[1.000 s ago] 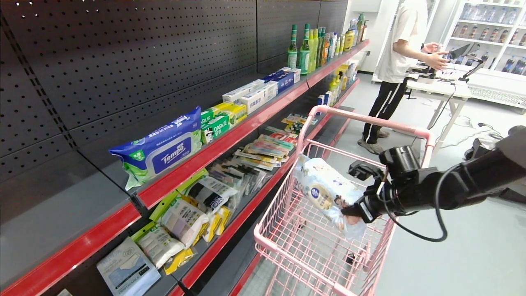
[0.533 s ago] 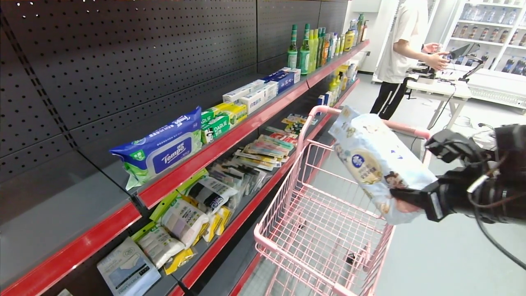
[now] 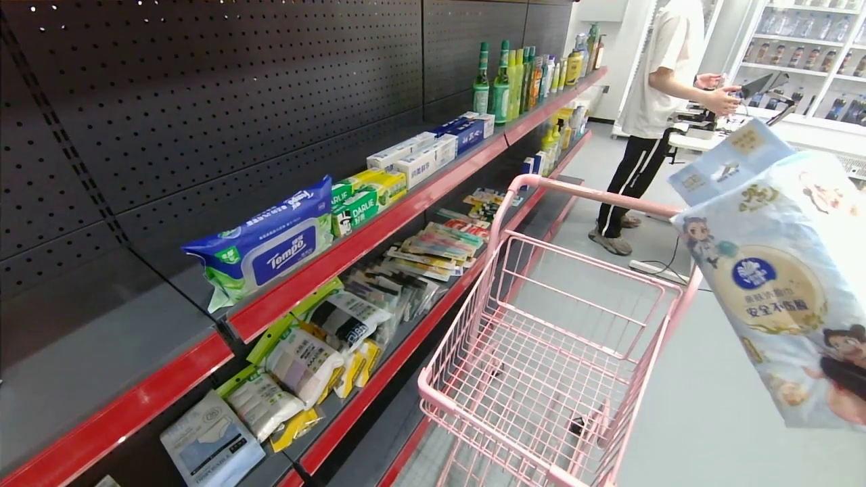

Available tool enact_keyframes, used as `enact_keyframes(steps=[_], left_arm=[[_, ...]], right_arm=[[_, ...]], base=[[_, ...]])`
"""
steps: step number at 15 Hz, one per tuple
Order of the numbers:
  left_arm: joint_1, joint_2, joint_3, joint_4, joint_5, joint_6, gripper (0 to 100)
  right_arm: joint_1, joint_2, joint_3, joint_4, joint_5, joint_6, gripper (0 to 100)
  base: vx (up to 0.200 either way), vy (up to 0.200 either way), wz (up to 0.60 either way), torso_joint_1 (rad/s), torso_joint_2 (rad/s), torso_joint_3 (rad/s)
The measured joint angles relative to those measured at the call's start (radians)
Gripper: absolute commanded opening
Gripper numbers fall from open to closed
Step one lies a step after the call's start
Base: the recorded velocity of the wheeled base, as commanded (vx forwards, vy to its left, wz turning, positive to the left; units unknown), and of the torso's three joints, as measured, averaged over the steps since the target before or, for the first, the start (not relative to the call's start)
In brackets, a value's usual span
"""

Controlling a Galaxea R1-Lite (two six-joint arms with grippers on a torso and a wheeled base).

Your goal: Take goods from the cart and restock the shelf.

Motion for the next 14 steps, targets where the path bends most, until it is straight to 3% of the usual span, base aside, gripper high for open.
enact_keyframes(steps=[2,8,14], left_arm=[[0.000,0.000,0.000,0.000,0.000,0.000,100],[0.000,0.000,0.000,0.000,0.001,0.000,100],[0.000,0.000,0.000,0.000,0.001,-0.001,100]], right_arm=[[-0.008,-0.107,0.020,0.074,-0.004,0.001,0],[-0.012,-0.276,0.086,0.117,-0.005,0.004,0],[-0.012,-0.295,0.097,0.118,-0.006,0.004,0]], base=[[0.000,0.000,0.00,0.000,0.00,0.000],[0.000,0.000,0.00,0.000,0.00,0.000],[0.000,0.000,0.00,0.173,-0.41,-0.238]])
